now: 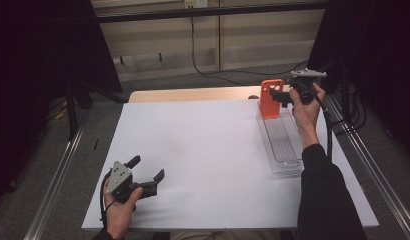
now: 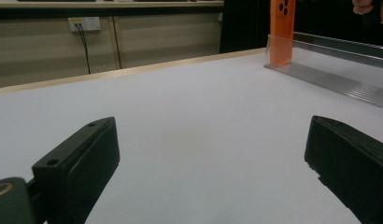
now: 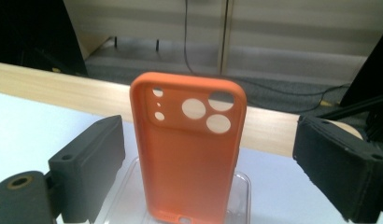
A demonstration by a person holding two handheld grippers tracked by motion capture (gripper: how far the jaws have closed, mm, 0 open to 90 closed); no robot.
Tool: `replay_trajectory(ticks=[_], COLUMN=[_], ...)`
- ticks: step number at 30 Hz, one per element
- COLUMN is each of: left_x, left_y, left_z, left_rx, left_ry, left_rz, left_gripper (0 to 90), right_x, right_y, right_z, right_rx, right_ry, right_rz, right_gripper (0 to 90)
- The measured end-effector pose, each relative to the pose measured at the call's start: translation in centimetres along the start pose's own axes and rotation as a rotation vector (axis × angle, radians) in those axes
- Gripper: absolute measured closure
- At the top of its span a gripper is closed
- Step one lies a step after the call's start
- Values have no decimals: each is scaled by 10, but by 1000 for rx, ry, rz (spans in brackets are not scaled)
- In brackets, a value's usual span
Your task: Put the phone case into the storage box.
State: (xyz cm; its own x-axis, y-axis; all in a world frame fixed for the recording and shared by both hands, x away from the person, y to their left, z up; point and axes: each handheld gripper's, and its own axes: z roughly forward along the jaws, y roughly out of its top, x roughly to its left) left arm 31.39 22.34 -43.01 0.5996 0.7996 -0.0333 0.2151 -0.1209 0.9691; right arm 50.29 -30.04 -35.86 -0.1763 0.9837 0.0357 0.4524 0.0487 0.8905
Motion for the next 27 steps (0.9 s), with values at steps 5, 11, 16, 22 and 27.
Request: replay_trajectory(ticks=[5, 11, 16, 22, 27], left_x=[1, 1, 2, 2, 4], left_y=[-1, -1, 0, -1, -1], left_z=[1, -1, -4, -7, -9], left_rx=[12, 4, -2, -11, -17], left_ry=[-2, -1, -3, 6, 16], left_rz=[3, -7, 1, -12, -27], left_gripper=[33, 33, 32, 33, 32], right_x=[4, 6, 8, 11, 15], right_y=[-5, -13, -17, -23, -33], right_z=[-5, -11, -17, -25, -32], right_rx=[-38, -55, -117, -156, -189], right_ry=[-28, -30, -34, -57, -52], right_rz=[-12, -7, -11, -19, -30], right_gripper=[38, 27, 27, 61, 70])
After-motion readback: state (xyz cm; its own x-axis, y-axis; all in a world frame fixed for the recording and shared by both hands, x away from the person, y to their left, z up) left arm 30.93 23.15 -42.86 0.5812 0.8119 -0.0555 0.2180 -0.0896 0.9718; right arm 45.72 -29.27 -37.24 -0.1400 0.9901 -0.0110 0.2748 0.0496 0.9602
